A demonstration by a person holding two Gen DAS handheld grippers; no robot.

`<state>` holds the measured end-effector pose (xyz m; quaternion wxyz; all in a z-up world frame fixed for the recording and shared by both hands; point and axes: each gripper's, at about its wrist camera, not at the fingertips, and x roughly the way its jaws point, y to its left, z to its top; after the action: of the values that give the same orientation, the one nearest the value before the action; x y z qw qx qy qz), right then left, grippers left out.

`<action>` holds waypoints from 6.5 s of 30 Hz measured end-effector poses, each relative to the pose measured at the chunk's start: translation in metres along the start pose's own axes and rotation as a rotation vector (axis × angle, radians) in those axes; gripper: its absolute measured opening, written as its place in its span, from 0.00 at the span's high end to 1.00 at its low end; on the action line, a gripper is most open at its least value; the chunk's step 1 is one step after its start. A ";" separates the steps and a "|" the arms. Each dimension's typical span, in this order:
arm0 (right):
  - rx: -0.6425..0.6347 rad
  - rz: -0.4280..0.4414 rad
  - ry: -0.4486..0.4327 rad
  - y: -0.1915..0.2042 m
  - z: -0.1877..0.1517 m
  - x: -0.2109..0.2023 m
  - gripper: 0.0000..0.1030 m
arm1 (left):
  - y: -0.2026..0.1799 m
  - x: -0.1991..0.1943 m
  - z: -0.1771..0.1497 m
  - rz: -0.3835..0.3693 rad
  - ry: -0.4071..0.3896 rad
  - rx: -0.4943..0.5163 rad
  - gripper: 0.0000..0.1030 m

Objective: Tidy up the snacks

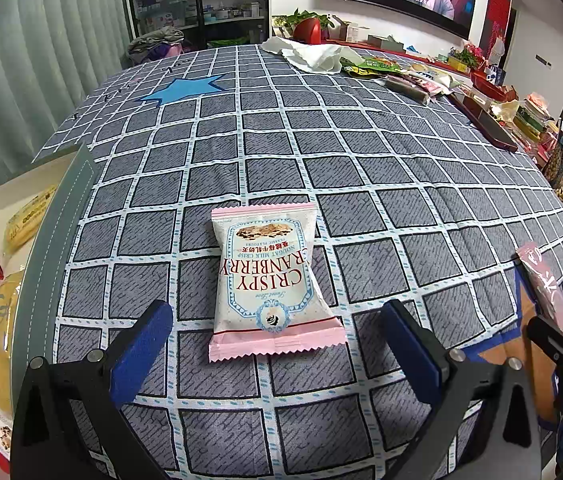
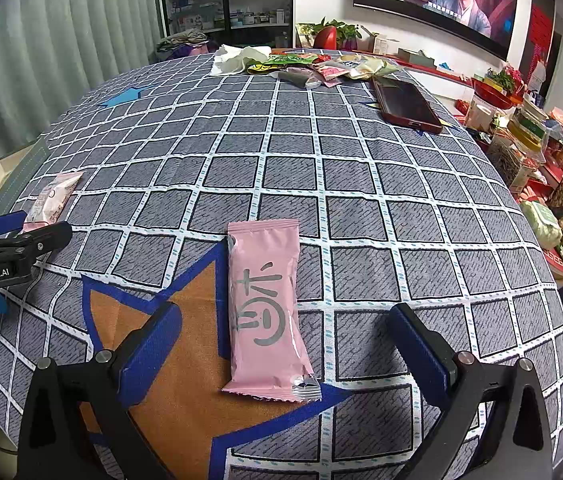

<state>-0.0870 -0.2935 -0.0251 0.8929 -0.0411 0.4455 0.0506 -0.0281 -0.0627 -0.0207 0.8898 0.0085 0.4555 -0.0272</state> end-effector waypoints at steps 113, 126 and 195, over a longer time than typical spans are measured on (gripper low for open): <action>-0.174 0.423 0.278 0.177 0.120 -0.043 0.76 | 0.138 -0.134 -0.014 0.056 -0.112 0.006 0.46; -0.225 0.267 0.385 0.205 0.127 0.020 0.26 | 0.203 -0.129 -0.037 0.108 -0.077 -0.112 0.46; -0.476 0.396 0.301 0.338 0.148 -0.005 0.09 | 0.226 -0.093 -0.047 0.162 0.149 -0.180 0.16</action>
<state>-0.0154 0.0592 0.0580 0.7556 -0.1681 0.5471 0.3186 -0.1078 0.1687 0.0245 0.8499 -0.0326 0.5188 0.0865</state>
